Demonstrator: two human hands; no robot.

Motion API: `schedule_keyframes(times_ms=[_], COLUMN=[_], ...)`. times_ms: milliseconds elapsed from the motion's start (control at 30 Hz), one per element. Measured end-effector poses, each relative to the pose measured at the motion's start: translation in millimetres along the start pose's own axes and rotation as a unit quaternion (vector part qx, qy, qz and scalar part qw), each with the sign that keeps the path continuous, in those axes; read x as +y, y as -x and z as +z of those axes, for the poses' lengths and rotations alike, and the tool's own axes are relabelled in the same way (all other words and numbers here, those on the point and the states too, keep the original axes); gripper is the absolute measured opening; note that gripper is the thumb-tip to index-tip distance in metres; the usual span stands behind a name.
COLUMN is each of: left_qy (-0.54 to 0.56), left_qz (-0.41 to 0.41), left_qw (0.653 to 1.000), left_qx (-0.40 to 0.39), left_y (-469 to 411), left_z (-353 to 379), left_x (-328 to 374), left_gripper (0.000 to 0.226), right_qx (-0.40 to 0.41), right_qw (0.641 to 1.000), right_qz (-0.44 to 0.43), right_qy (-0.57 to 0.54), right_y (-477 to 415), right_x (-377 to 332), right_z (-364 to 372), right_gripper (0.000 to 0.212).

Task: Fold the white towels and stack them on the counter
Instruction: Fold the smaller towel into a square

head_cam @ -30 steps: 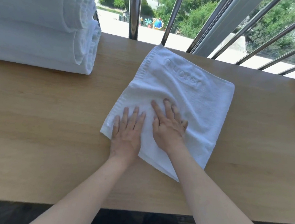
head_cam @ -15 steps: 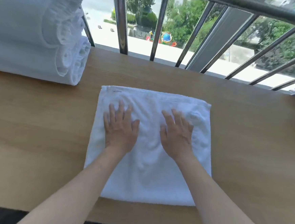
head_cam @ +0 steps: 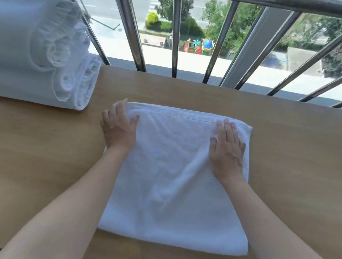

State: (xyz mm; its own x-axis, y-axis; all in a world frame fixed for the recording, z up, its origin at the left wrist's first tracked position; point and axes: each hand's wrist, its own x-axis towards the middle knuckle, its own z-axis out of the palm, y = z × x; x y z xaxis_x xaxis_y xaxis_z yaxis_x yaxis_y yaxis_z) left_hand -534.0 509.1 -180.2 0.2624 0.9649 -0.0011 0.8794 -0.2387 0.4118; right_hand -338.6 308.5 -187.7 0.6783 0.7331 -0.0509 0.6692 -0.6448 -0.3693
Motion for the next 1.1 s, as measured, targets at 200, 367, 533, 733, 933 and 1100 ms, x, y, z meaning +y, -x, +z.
schedule_keyframes(times_ms=[200,367,533,733,933,1100], left_qy=[0.183,0.232,0.244,0.195,0.211,0.237], left_qz=[-0.108,-0.103,-0.049,-0.047,-0.053,-0.034], left_qw=[0.977,0.966,0.967,0.979,0.976,0.968], left_qx=[0.023,0.054,0.056,0.018,0.025,0.073], left_y=[-26,-34,-39,-48,-49,-51], left_z=[3,-1,-12,-9,-6,-8], left_x=[-1,-5,-8,-21,-23,-18], left_gripper=[0.014,0.008,0.004,0.006,0.008,0.013], right_qx=[0.034,0.035,0.03,-0.018,-0.043,0.027], right_qw=[0.997,0.996,0.996,0.991,0.985,0.982], right_qz=[-0.04,-0.02,-0.012,-0.007,0.04,0.018], right_qy=[0.048,0.076,0.087,0.135,0.161,0.188], right_y=[-30,-45,-47,-49,-55,-54], right_x=[6,2,5,1,-6,-8], right_z=[-10,-10,-16,-23,-28,-28], right_gripper=[0.06,0.049,0.018,0.037,0.026,0.035])
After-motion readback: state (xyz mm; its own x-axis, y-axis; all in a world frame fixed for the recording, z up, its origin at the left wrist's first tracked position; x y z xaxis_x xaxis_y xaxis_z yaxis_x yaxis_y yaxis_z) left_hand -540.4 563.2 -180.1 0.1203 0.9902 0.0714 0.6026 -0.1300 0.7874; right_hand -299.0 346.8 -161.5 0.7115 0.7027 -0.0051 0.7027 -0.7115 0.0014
